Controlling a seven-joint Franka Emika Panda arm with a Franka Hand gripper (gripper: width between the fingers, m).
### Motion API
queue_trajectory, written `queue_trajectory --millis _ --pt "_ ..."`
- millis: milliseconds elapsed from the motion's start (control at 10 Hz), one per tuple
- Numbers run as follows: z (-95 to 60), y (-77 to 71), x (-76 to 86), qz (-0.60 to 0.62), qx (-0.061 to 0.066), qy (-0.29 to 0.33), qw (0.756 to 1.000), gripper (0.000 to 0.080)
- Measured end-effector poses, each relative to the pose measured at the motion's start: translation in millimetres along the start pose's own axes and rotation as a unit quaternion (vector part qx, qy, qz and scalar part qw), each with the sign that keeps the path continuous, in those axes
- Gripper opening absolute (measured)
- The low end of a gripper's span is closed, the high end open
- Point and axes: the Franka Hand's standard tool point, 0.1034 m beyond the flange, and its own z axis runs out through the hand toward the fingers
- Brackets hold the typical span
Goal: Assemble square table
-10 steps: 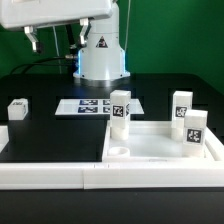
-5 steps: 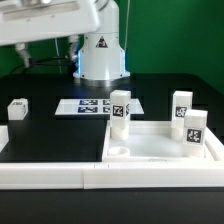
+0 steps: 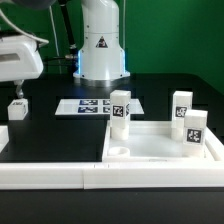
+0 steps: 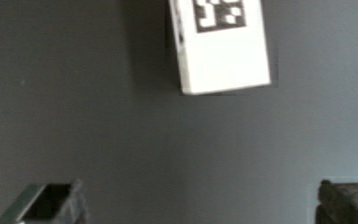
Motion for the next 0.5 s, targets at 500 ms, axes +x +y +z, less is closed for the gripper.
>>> queue_trajectory --millis 500 --pt "8.5 -2.7 -5.5 -0.018 0.0 -0.154 0.988 0.0649"
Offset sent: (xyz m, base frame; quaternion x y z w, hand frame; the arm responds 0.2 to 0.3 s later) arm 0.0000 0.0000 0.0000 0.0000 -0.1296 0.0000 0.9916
